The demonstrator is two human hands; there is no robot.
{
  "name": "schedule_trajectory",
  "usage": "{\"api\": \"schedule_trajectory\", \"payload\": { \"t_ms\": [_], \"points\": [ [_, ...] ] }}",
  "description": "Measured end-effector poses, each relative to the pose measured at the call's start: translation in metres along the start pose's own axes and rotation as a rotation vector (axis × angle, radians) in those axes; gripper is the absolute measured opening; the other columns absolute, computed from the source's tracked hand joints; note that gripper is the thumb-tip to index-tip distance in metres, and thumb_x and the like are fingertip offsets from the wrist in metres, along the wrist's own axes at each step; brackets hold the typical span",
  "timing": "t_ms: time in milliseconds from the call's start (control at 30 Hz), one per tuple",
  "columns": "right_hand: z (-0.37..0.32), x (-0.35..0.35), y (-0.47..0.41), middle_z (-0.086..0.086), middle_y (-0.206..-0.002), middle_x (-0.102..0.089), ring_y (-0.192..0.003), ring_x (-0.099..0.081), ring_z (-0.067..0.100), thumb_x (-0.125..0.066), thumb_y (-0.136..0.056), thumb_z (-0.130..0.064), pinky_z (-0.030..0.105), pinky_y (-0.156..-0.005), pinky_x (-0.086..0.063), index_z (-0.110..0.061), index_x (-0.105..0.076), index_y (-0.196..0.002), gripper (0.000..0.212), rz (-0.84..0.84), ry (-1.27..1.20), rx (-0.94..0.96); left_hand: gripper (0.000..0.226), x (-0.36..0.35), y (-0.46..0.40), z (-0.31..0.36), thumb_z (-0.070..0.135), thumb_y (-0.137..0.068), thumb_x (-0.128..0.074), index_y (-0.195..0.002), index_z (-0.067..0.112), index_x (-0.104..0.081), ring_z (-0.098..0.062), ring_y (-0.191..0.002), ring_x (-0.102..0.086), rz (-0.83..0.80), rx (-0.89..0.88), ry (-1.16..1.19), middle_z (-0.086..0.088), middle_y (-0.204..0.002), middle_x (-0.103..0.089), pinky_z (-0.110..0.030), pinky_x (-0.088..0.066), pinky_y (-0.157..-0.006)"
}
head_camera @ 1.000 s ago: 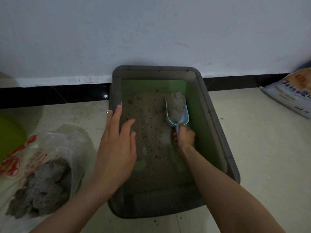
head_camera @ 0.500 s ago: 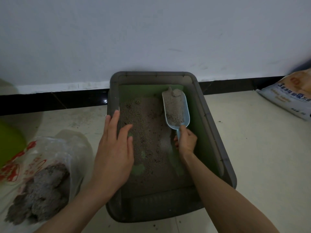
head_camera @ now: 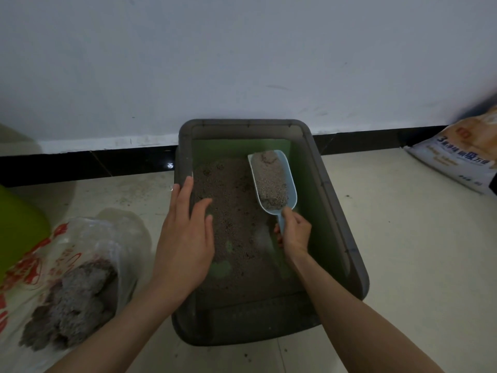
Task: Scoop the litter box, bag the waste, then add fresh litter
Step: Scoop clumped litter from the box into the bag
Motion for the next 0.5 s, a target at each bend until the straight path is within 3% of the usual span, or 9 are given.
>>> {"api": "schedule_trajectory", "payload": {
  "t_ms": [300,500],
  "points": [
    [0.001,0.003,0.004,0.005,-0.06,-0.047,-0.052,-0.042,0.013,-0.048,-0.095,-0.019,0.023,-0.048,-0.033,-0.014,-0.054,-0.066,0.03,-0.029,0.036,0.027,0.035,-0.001,-0.001,0.0,0.018,-0.096,-0.039,-0.126,0.006,-0.051,-0.026,-0.144,-0.007,0.003,-0.005,0.001,-0.011,-0.155,-0.013,-0.033,-0.012,-0.11],
    [-0.01,0.003,-0.002,0.004,-0.056,-0.052,-0.046,-0.043,0.013,-0.05,-0.092,-0.031,0.029,-0.05,-0.036,-0.015,-0.057,-0.064,0.033,-0.09,0.245,0.029,0.035,-0.001,-0.001,-0.001,0.017,-0.096,-0.039,-0.127,0.006,-0.049,-0.026,-0.144,-0.007,0.015,0.001,0.007,-0.01,-0.154,-0.014,-0.032,-0.012,-0.11]
  ]
}}
Point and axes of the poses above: each hand's wrist, its own y-axis away from the middle knuckle, its own x-axis out of the back of the hand, z = x × y, the point moved 2 cm from there along -y, towards the middle knuckle
